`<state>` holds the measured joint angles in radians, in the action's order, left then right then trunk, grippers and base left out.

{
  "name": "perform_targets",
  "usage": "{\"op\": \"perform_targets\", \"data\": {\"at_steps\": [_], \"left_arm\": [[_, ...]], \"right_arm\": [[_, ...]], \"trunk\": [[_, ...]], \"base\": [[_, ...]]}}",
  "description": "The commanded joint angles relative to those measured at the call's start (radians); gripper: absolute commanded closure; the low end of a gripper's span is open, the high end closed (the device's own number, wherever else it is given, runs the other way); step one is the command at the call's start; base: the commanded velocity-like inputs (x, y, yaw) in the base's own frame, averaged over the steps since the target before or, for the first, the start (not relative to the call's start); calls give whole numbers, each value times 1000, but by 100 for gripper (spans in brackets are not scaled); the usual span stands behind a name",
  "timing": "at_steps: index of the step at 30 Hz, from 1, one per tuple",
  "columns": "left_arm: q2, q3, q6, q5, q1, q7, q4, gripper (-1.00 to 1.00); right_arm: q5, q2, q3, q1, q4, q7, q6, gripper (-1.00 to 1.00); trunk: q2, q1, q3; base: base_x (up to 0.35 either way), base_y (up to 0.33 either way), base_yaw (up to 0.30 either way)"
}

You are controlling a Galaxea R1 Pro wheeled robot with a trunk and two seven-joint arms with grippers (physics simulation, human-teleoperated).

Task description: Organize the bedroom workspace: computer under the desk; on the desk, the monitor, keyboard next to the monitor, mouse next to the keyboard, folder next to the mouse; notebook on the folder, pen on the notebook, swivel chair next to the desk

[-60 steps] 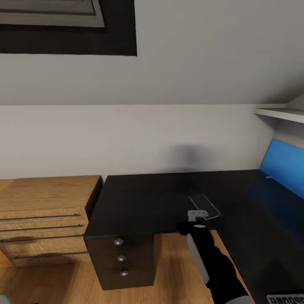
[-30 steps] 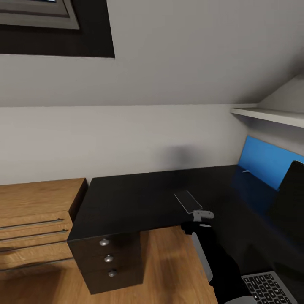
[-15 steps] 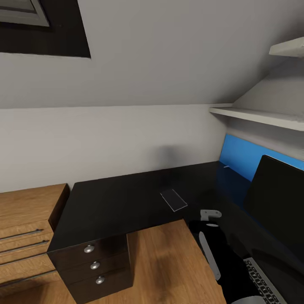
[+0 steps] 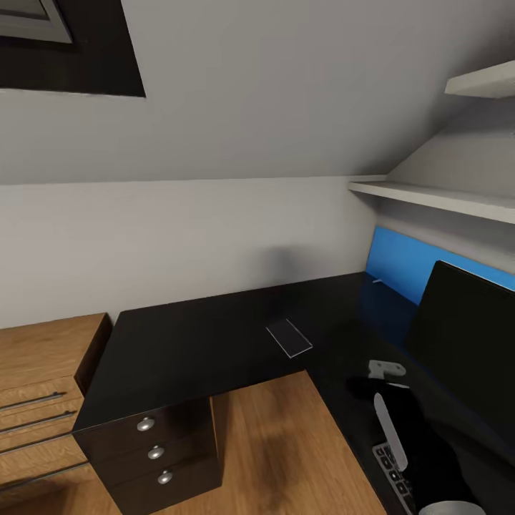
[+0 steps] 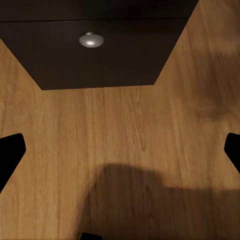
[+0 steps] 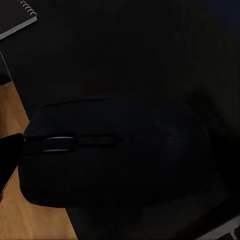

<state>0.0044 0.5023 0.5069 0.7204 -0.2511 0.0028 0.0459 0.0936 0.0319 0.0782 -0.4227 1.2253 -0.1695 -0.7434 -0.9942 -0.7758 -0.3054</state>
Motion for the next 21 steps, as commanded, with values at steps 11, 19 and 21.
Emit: {"op": "perform_targets", "data": {"at_steps": [11,19,21], "left_arm": [[0,8,2,8,-1,0,0,-100],[0,8,2,7,-1,0,0,-100],[0,8,2,7,-1,0,0,-100]], "right_arm": [[8,48,9,-1,-46,12,9,100],[5,51,2,-1,-65,13,12,100],[-2,52,-7,-1,-77,15,13,100]], "trunk": [[-1,0,-1],[-1,0,-1],[-1,0,-1]], "base": [[-42,-43,0],[-68,-57,0],[-7,-6,0]]}}
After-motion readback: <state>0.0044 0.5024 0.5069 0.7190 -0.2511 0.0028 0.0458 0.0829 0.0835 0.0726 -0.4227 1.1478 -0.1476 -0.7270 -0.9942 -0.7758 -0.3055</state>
